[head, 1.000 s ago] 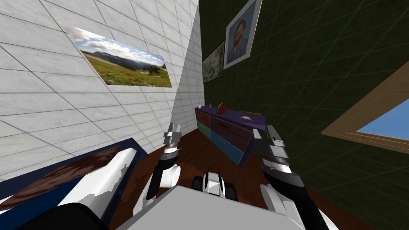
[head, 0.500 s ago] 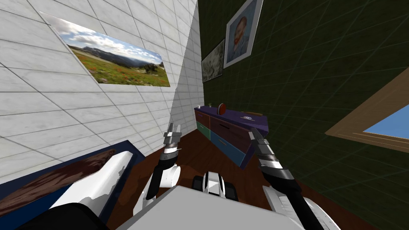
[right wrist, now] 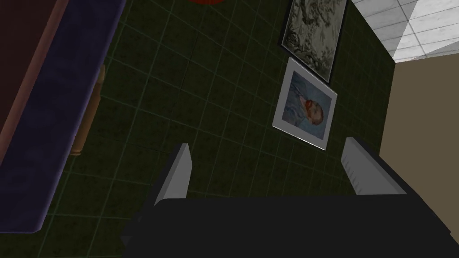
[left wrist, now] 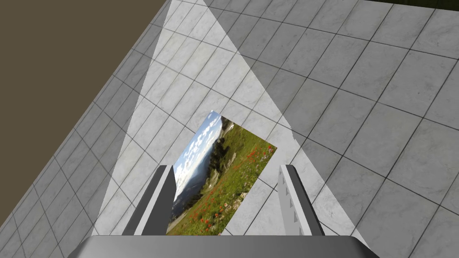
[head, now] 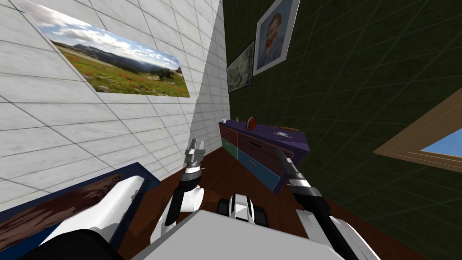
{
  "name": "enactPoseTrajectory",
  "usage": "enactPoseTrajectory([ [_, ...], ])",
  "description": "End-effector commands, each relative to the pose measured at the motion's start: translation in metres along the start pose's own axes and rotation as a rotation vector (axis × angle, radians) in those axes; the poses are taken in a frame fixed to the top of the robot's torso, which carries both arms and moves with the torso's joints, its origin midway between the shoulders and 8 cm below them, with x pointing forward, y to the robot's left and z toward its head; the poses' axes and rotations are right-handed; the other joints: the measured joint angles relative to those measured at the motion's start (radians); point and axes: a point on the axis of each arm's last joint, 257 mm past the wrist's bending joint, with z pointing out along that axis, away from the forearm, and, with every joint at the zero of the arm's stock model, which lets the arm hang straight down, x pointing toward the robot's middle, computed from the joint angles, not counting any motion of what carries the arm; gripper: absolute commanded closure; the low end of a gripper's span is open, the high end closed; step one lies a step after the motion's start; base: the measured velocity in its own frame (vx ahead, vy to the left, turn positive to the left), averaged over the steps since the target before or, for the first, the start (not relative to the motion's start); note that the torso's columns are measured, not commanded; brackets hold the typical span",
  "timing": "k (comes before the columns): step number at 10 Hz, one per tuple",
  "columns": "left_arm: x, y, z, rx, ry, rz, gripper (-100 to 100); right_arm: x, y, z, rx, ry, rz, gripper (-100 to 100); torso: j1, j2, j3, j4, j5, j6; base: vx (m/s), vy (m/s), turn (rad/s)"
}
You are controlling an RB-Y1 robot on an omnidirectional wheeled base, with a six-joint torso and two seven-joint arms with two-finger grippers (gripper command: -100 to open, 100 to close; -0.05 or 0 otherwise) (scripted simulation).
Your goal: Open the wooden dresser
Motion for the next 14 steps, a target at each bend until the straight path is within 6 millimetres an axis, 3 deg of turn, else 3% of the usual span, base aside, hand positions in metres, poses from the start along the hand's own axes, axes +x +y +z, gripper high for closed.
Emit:
enactPoseTrajectory([
  [1, 0.0, 0.0, 0.0, 0.0, 0.0, 0.0, 0, 0.016, -0.044, -0.003, 0.108, 0.058, -0.17, -100, 0.0, -0.001, 0.0, 0.0, 0.0, 0.0, 0.104, 0.082, -0.085],
  [2, 0.0, 0.0, 0.0, 0.0, 0.0, 0.0, 0, 0.017, -0.048, -0.004, 0.125, 0.066, -0.194, -100, 0.001, -0.002, -0.001, -0.001, 0.0, 0.0, 0.085, 0.07, -0.019],
  [3, 0.0, 0.0, 0.0, 0.0, 0.0, 0.0, 0, 0.023, -0.07, -0.007, 0.179, 0.094, -0.272, -100, 0.0, -0.001, -0.001, 0.0, 0.0, 0.0, 0.079, 0.075, -0.041],
  [4, 0.0, 0.0, 0.0, 0.0, 0.0, 0.0, 0, 0.023, -0.071, -0.007, 0.184, 0.097, -0.285, -100, 0.0, 0.0, 0.0, 0.0, 0.0, 0.0, 0.068, 0.058, -0.025],
  [5, 0.0, 0.0, 0.0, 0.0, 0.0, 0.0, 0, 0.027, -0.095, -0.012, 0.243, 0.127, -0.364, -100, -0.001, 0.001, 0.001, 0.0, 0.0, 0.0, 0.084, 0.065, -0.048],
  [6, 0.0, 0.0, 0.0, 0.0, 0.0, 0.0, 0, 0.027, -0.095, -0.012, 0.242, 0.13, -0.378, -100, -0.001, -0.001, 0.0, 0.0, 0.0, 0.0, 0.07, 0.051, -0.025],
  [7, 0.0, 0.0, 0.0, 0.0, 0.0, 0.0, 0, 0.031, -0.116, -0.017, 0.295, 0.16, -0.457, -100, -0.001, 0.0, 0.0, 0.0, 0.0, 0.0, 0.075, 0.064, -0.035],
  [8, 0.0, 0.0, 0.0, 0.0, 0.0, 0.0, 0, 0.031, -0.118, -0.018, 0.3, 0.163, -0.472, -100, 0.0, 0.0, 0.0, 0.0, 0.0, 0.0, 0.058, 0.052, -0.031],
  [9, 0.0, 0.0, 0.0, 0.0, 0.0, 0.0, 0, 0.033, -0.138, -0.024, 0.35, 0.194, -0.551, -100, -0.001, 0.001, 0.0, 0.0, 0.0, 0.0, 0.074, 0.066, -0.041],
  [10, 0.0, 0.0, 0.0, 0.0, 0.0, 0.0, 0, 0.033, -0.14, -0.025, 0.357, 0.198, -0.566, -100, 0.0, -0.001, 0.0, 0.0, 0.0, 0.0, 0.061, 0.06, -0.024],
  [11, 0.0, 0.0, 0.0, 0.0, 0.0, 0.0, 0, 0.034, -0.16, -0.031, 0.404, 0.229, -0.641, -100, -0.001, 0.0, 0.0, 0.0, 0.0, 0.0, 0.066, 0.065, -0.03],
  [14, 0.0, 0.0, 0.0, 0.0, 0.0, 0.0, 0, 0.033, -0.182, -0.04, 0.463, 0.269, -0.75, -100, 0.0, -0.001, 0.0, 0.0, 0.0, 0.0, 0.067, 0.059, -0.025],
])
